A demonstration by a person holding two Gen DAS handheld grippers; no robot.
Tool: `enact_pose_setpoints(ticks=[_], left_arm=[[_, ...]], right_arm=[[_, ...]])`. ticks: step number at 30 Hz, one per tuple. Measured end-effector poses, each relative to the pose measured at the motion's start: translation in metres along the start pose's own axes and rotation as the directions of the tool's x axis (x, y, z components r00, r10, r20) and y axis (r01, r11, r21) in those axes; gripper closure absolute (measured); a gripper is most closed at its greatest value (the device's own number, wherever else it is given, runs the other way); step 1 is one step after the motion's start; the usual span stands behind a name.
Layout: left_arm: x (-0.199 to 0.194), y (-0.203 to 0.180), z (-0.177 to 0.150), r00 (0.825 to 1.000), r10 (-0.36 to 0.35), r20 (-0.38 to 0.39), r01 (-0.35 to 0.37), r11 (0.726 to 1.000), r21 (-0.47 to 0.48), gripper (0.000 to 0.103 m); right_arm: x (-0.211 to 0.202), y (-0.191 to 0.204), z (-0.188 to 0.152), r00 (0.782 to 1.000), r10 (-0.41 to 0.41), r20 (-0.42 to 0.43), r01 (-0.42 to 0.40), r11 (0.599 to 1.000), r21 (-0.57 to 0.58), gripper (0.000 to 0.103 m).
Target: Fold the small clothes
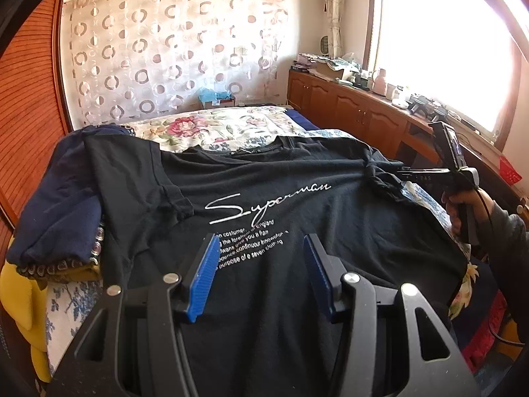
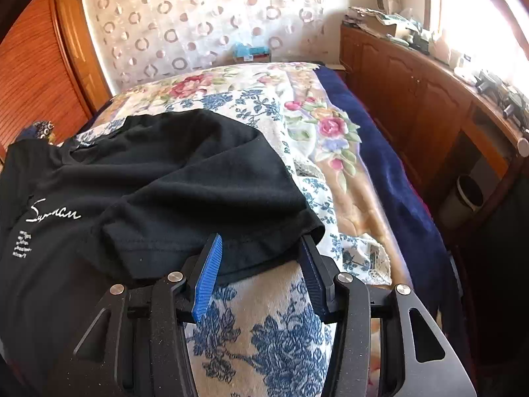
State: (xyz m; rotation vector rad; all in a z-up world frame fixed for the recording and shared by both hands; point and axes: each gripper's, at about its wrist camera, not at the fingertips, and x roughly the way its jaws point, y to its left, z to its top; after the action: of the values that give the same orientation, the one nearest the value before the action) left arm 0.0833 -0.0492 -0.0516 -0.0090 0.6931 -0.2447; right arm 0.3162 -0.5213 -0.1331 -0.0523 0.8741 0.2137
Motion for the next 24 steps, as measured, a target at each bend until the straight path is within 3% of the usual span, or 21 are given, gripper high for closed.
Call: enact_pose_setpoints(ticks=[2,3,7,15,24], left_arm=[[0.0,0.0,-0.002,1.0,-0.002,-0.001,0.002,1.0,-0.002,0.052],[0.0,0.001,-0.003,1.0,-0.003,0.001,0.003,1.0,-0.006,0.052],[0.0,0.006,-0.006,1.0,-0.001,0.0,0.001,1.0,-0.019,0.052],[-0.001,0.018,-0.012,1.0,0.01,0.002,-0.009,0.998,-0.059,0.052],[-0.001,0.02,-0.016,1.0,0.011,-0.004,-0.011,0.997,-0.074,0.052]], right_arm=[[0.002,0.007,-0.001,0.999,-0.032,-0.001,0.032,0.998,-0.049,0.056],[0.001,0.009,-0.001,1.0,-0.027,0.001,0.027,0.998,-0.063,0.069],[-0.001,0.022,-0.002,1.0,0.02,-0.004,-0.021,0.988,-0.154,0.099],[-0.012,0.044,0.022,0.999,0.019,0.04,-0.009,0.973,-0.231,0.101],[-0.038,0.119,0.071,0.982,0.153,0.114,-0.102,0.927,-0.362,0.101]])
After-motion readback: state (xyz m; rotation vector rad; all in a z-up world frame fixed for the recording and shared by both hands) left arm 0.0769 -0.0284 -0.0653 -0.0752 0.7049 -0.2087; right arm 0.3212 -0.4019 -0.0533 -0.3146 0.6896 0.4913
